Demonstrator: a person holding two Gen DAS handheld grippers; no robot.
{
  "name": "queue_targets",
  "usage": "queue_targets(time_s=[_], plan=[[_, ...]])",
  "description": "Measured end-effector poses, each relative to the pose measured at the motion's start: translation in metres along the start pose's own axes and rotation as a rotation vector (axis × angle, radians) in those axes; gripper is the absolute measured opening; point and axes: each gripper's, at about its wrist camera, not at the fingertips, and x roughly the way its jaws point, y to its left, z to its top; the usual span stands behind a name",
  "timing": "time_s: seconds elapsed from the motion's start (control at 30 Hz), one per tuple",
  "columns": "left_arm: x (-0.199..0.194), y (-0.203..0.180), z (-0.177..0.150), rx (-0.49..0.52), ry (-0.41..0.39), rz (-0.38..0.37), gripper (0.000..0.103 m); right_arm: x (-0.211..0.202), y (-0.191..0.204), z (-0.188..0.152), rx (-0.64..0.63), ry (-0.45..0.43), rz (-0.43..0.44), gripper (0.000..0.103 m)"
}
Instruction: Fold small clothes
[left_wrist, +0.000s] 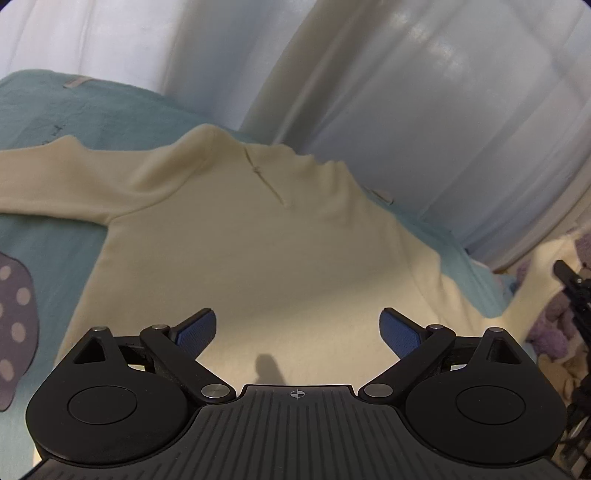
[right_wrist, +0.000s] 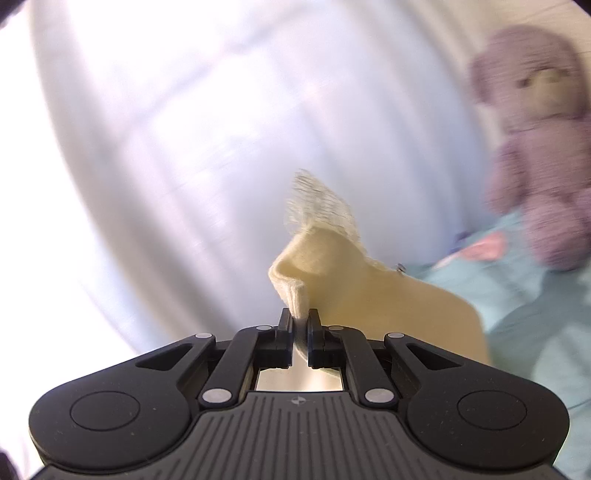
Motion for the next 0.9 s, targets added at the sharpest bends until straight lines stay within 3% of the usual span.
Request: queue_targets(time_s=[0.03,0.07,0.13,0.17,0.2,0.27,0.4,0.53,0.6,0.67,0.73,0.8,0.87,0.9], plan=[[0.004,0.001,0.007,-0.006,-0.007,-0.035,0.098,0.016,0.02,-0.013,-0.036,0.064,0.058,0.012],[0.009,0.004,0.012,-0.013,-0.006,-0.056,0.096,0.027,0.036,-0.026,-0.056,0.117,0.086,0.019],[0.022,0.013,0.02,-0.034,0.022,-0.083,0.092,0.035,0.046,-0.044,-0.045,0.174,0.133,0.023],[0.029,0.019,0.023,-0.05,0.044,-0.091,0.088,0.036,0.044,-0.049,-0.019,0.196,0.138,0.029],[0.037,0.026,0.025,-0.07,0.072,-0.099,0.088,0.037,0.038,-0.054,0.02,0.228,0.136,0.043],[0.052,0.038,0.027,-0.12,0.128,-0.122,0.085,0.036,0.024,-0.064,0.077,0.289,0.125,0.054],[0.081,0.047,0.026,-0.172,0.22,-0.16,0.085,0.027,0.001,-0.078,0.17,0.341,0.099,0.055],[0.092,0.044,0.032,-0.183,0.222,-0.187,0.084,0.018,-0.011,-0.091,0.254,0.312,0.081,0.054],[0.098,0.044,0.033,-0.214,0.261,-0.235,0.073,0.019,-0.012,-0.093,0.277,0.307,0.081,0.049],[0.109,0.043,0.03,-0.228,0.307,-0.244,0.053,0.017,-0.011,-0.092,0.266,0.298,0.074,0.045],[0.111,0.04,0.029,-0.208,0.298,-0.25,0.052,0.017,-0.008,-0.09,0.242,0.282,0.063,0.045],[0.113,0.04,0.029,-0.224,0.325,-0.265,0.042,0.016,-0.009,-0.09,0.237,0.267,0.06,0.045],[0.123,0.042,0.028,-0.266,0.389,-0.284,0.006,0.016,-0.012,-0.088,0.249,0.252,0.038,0.045],[0.127,0.042,0.027,-0.273,0.4,-0.284,0.007,0.016,-0.013,-0.088,0.251,0.247,0.022,0.045]])
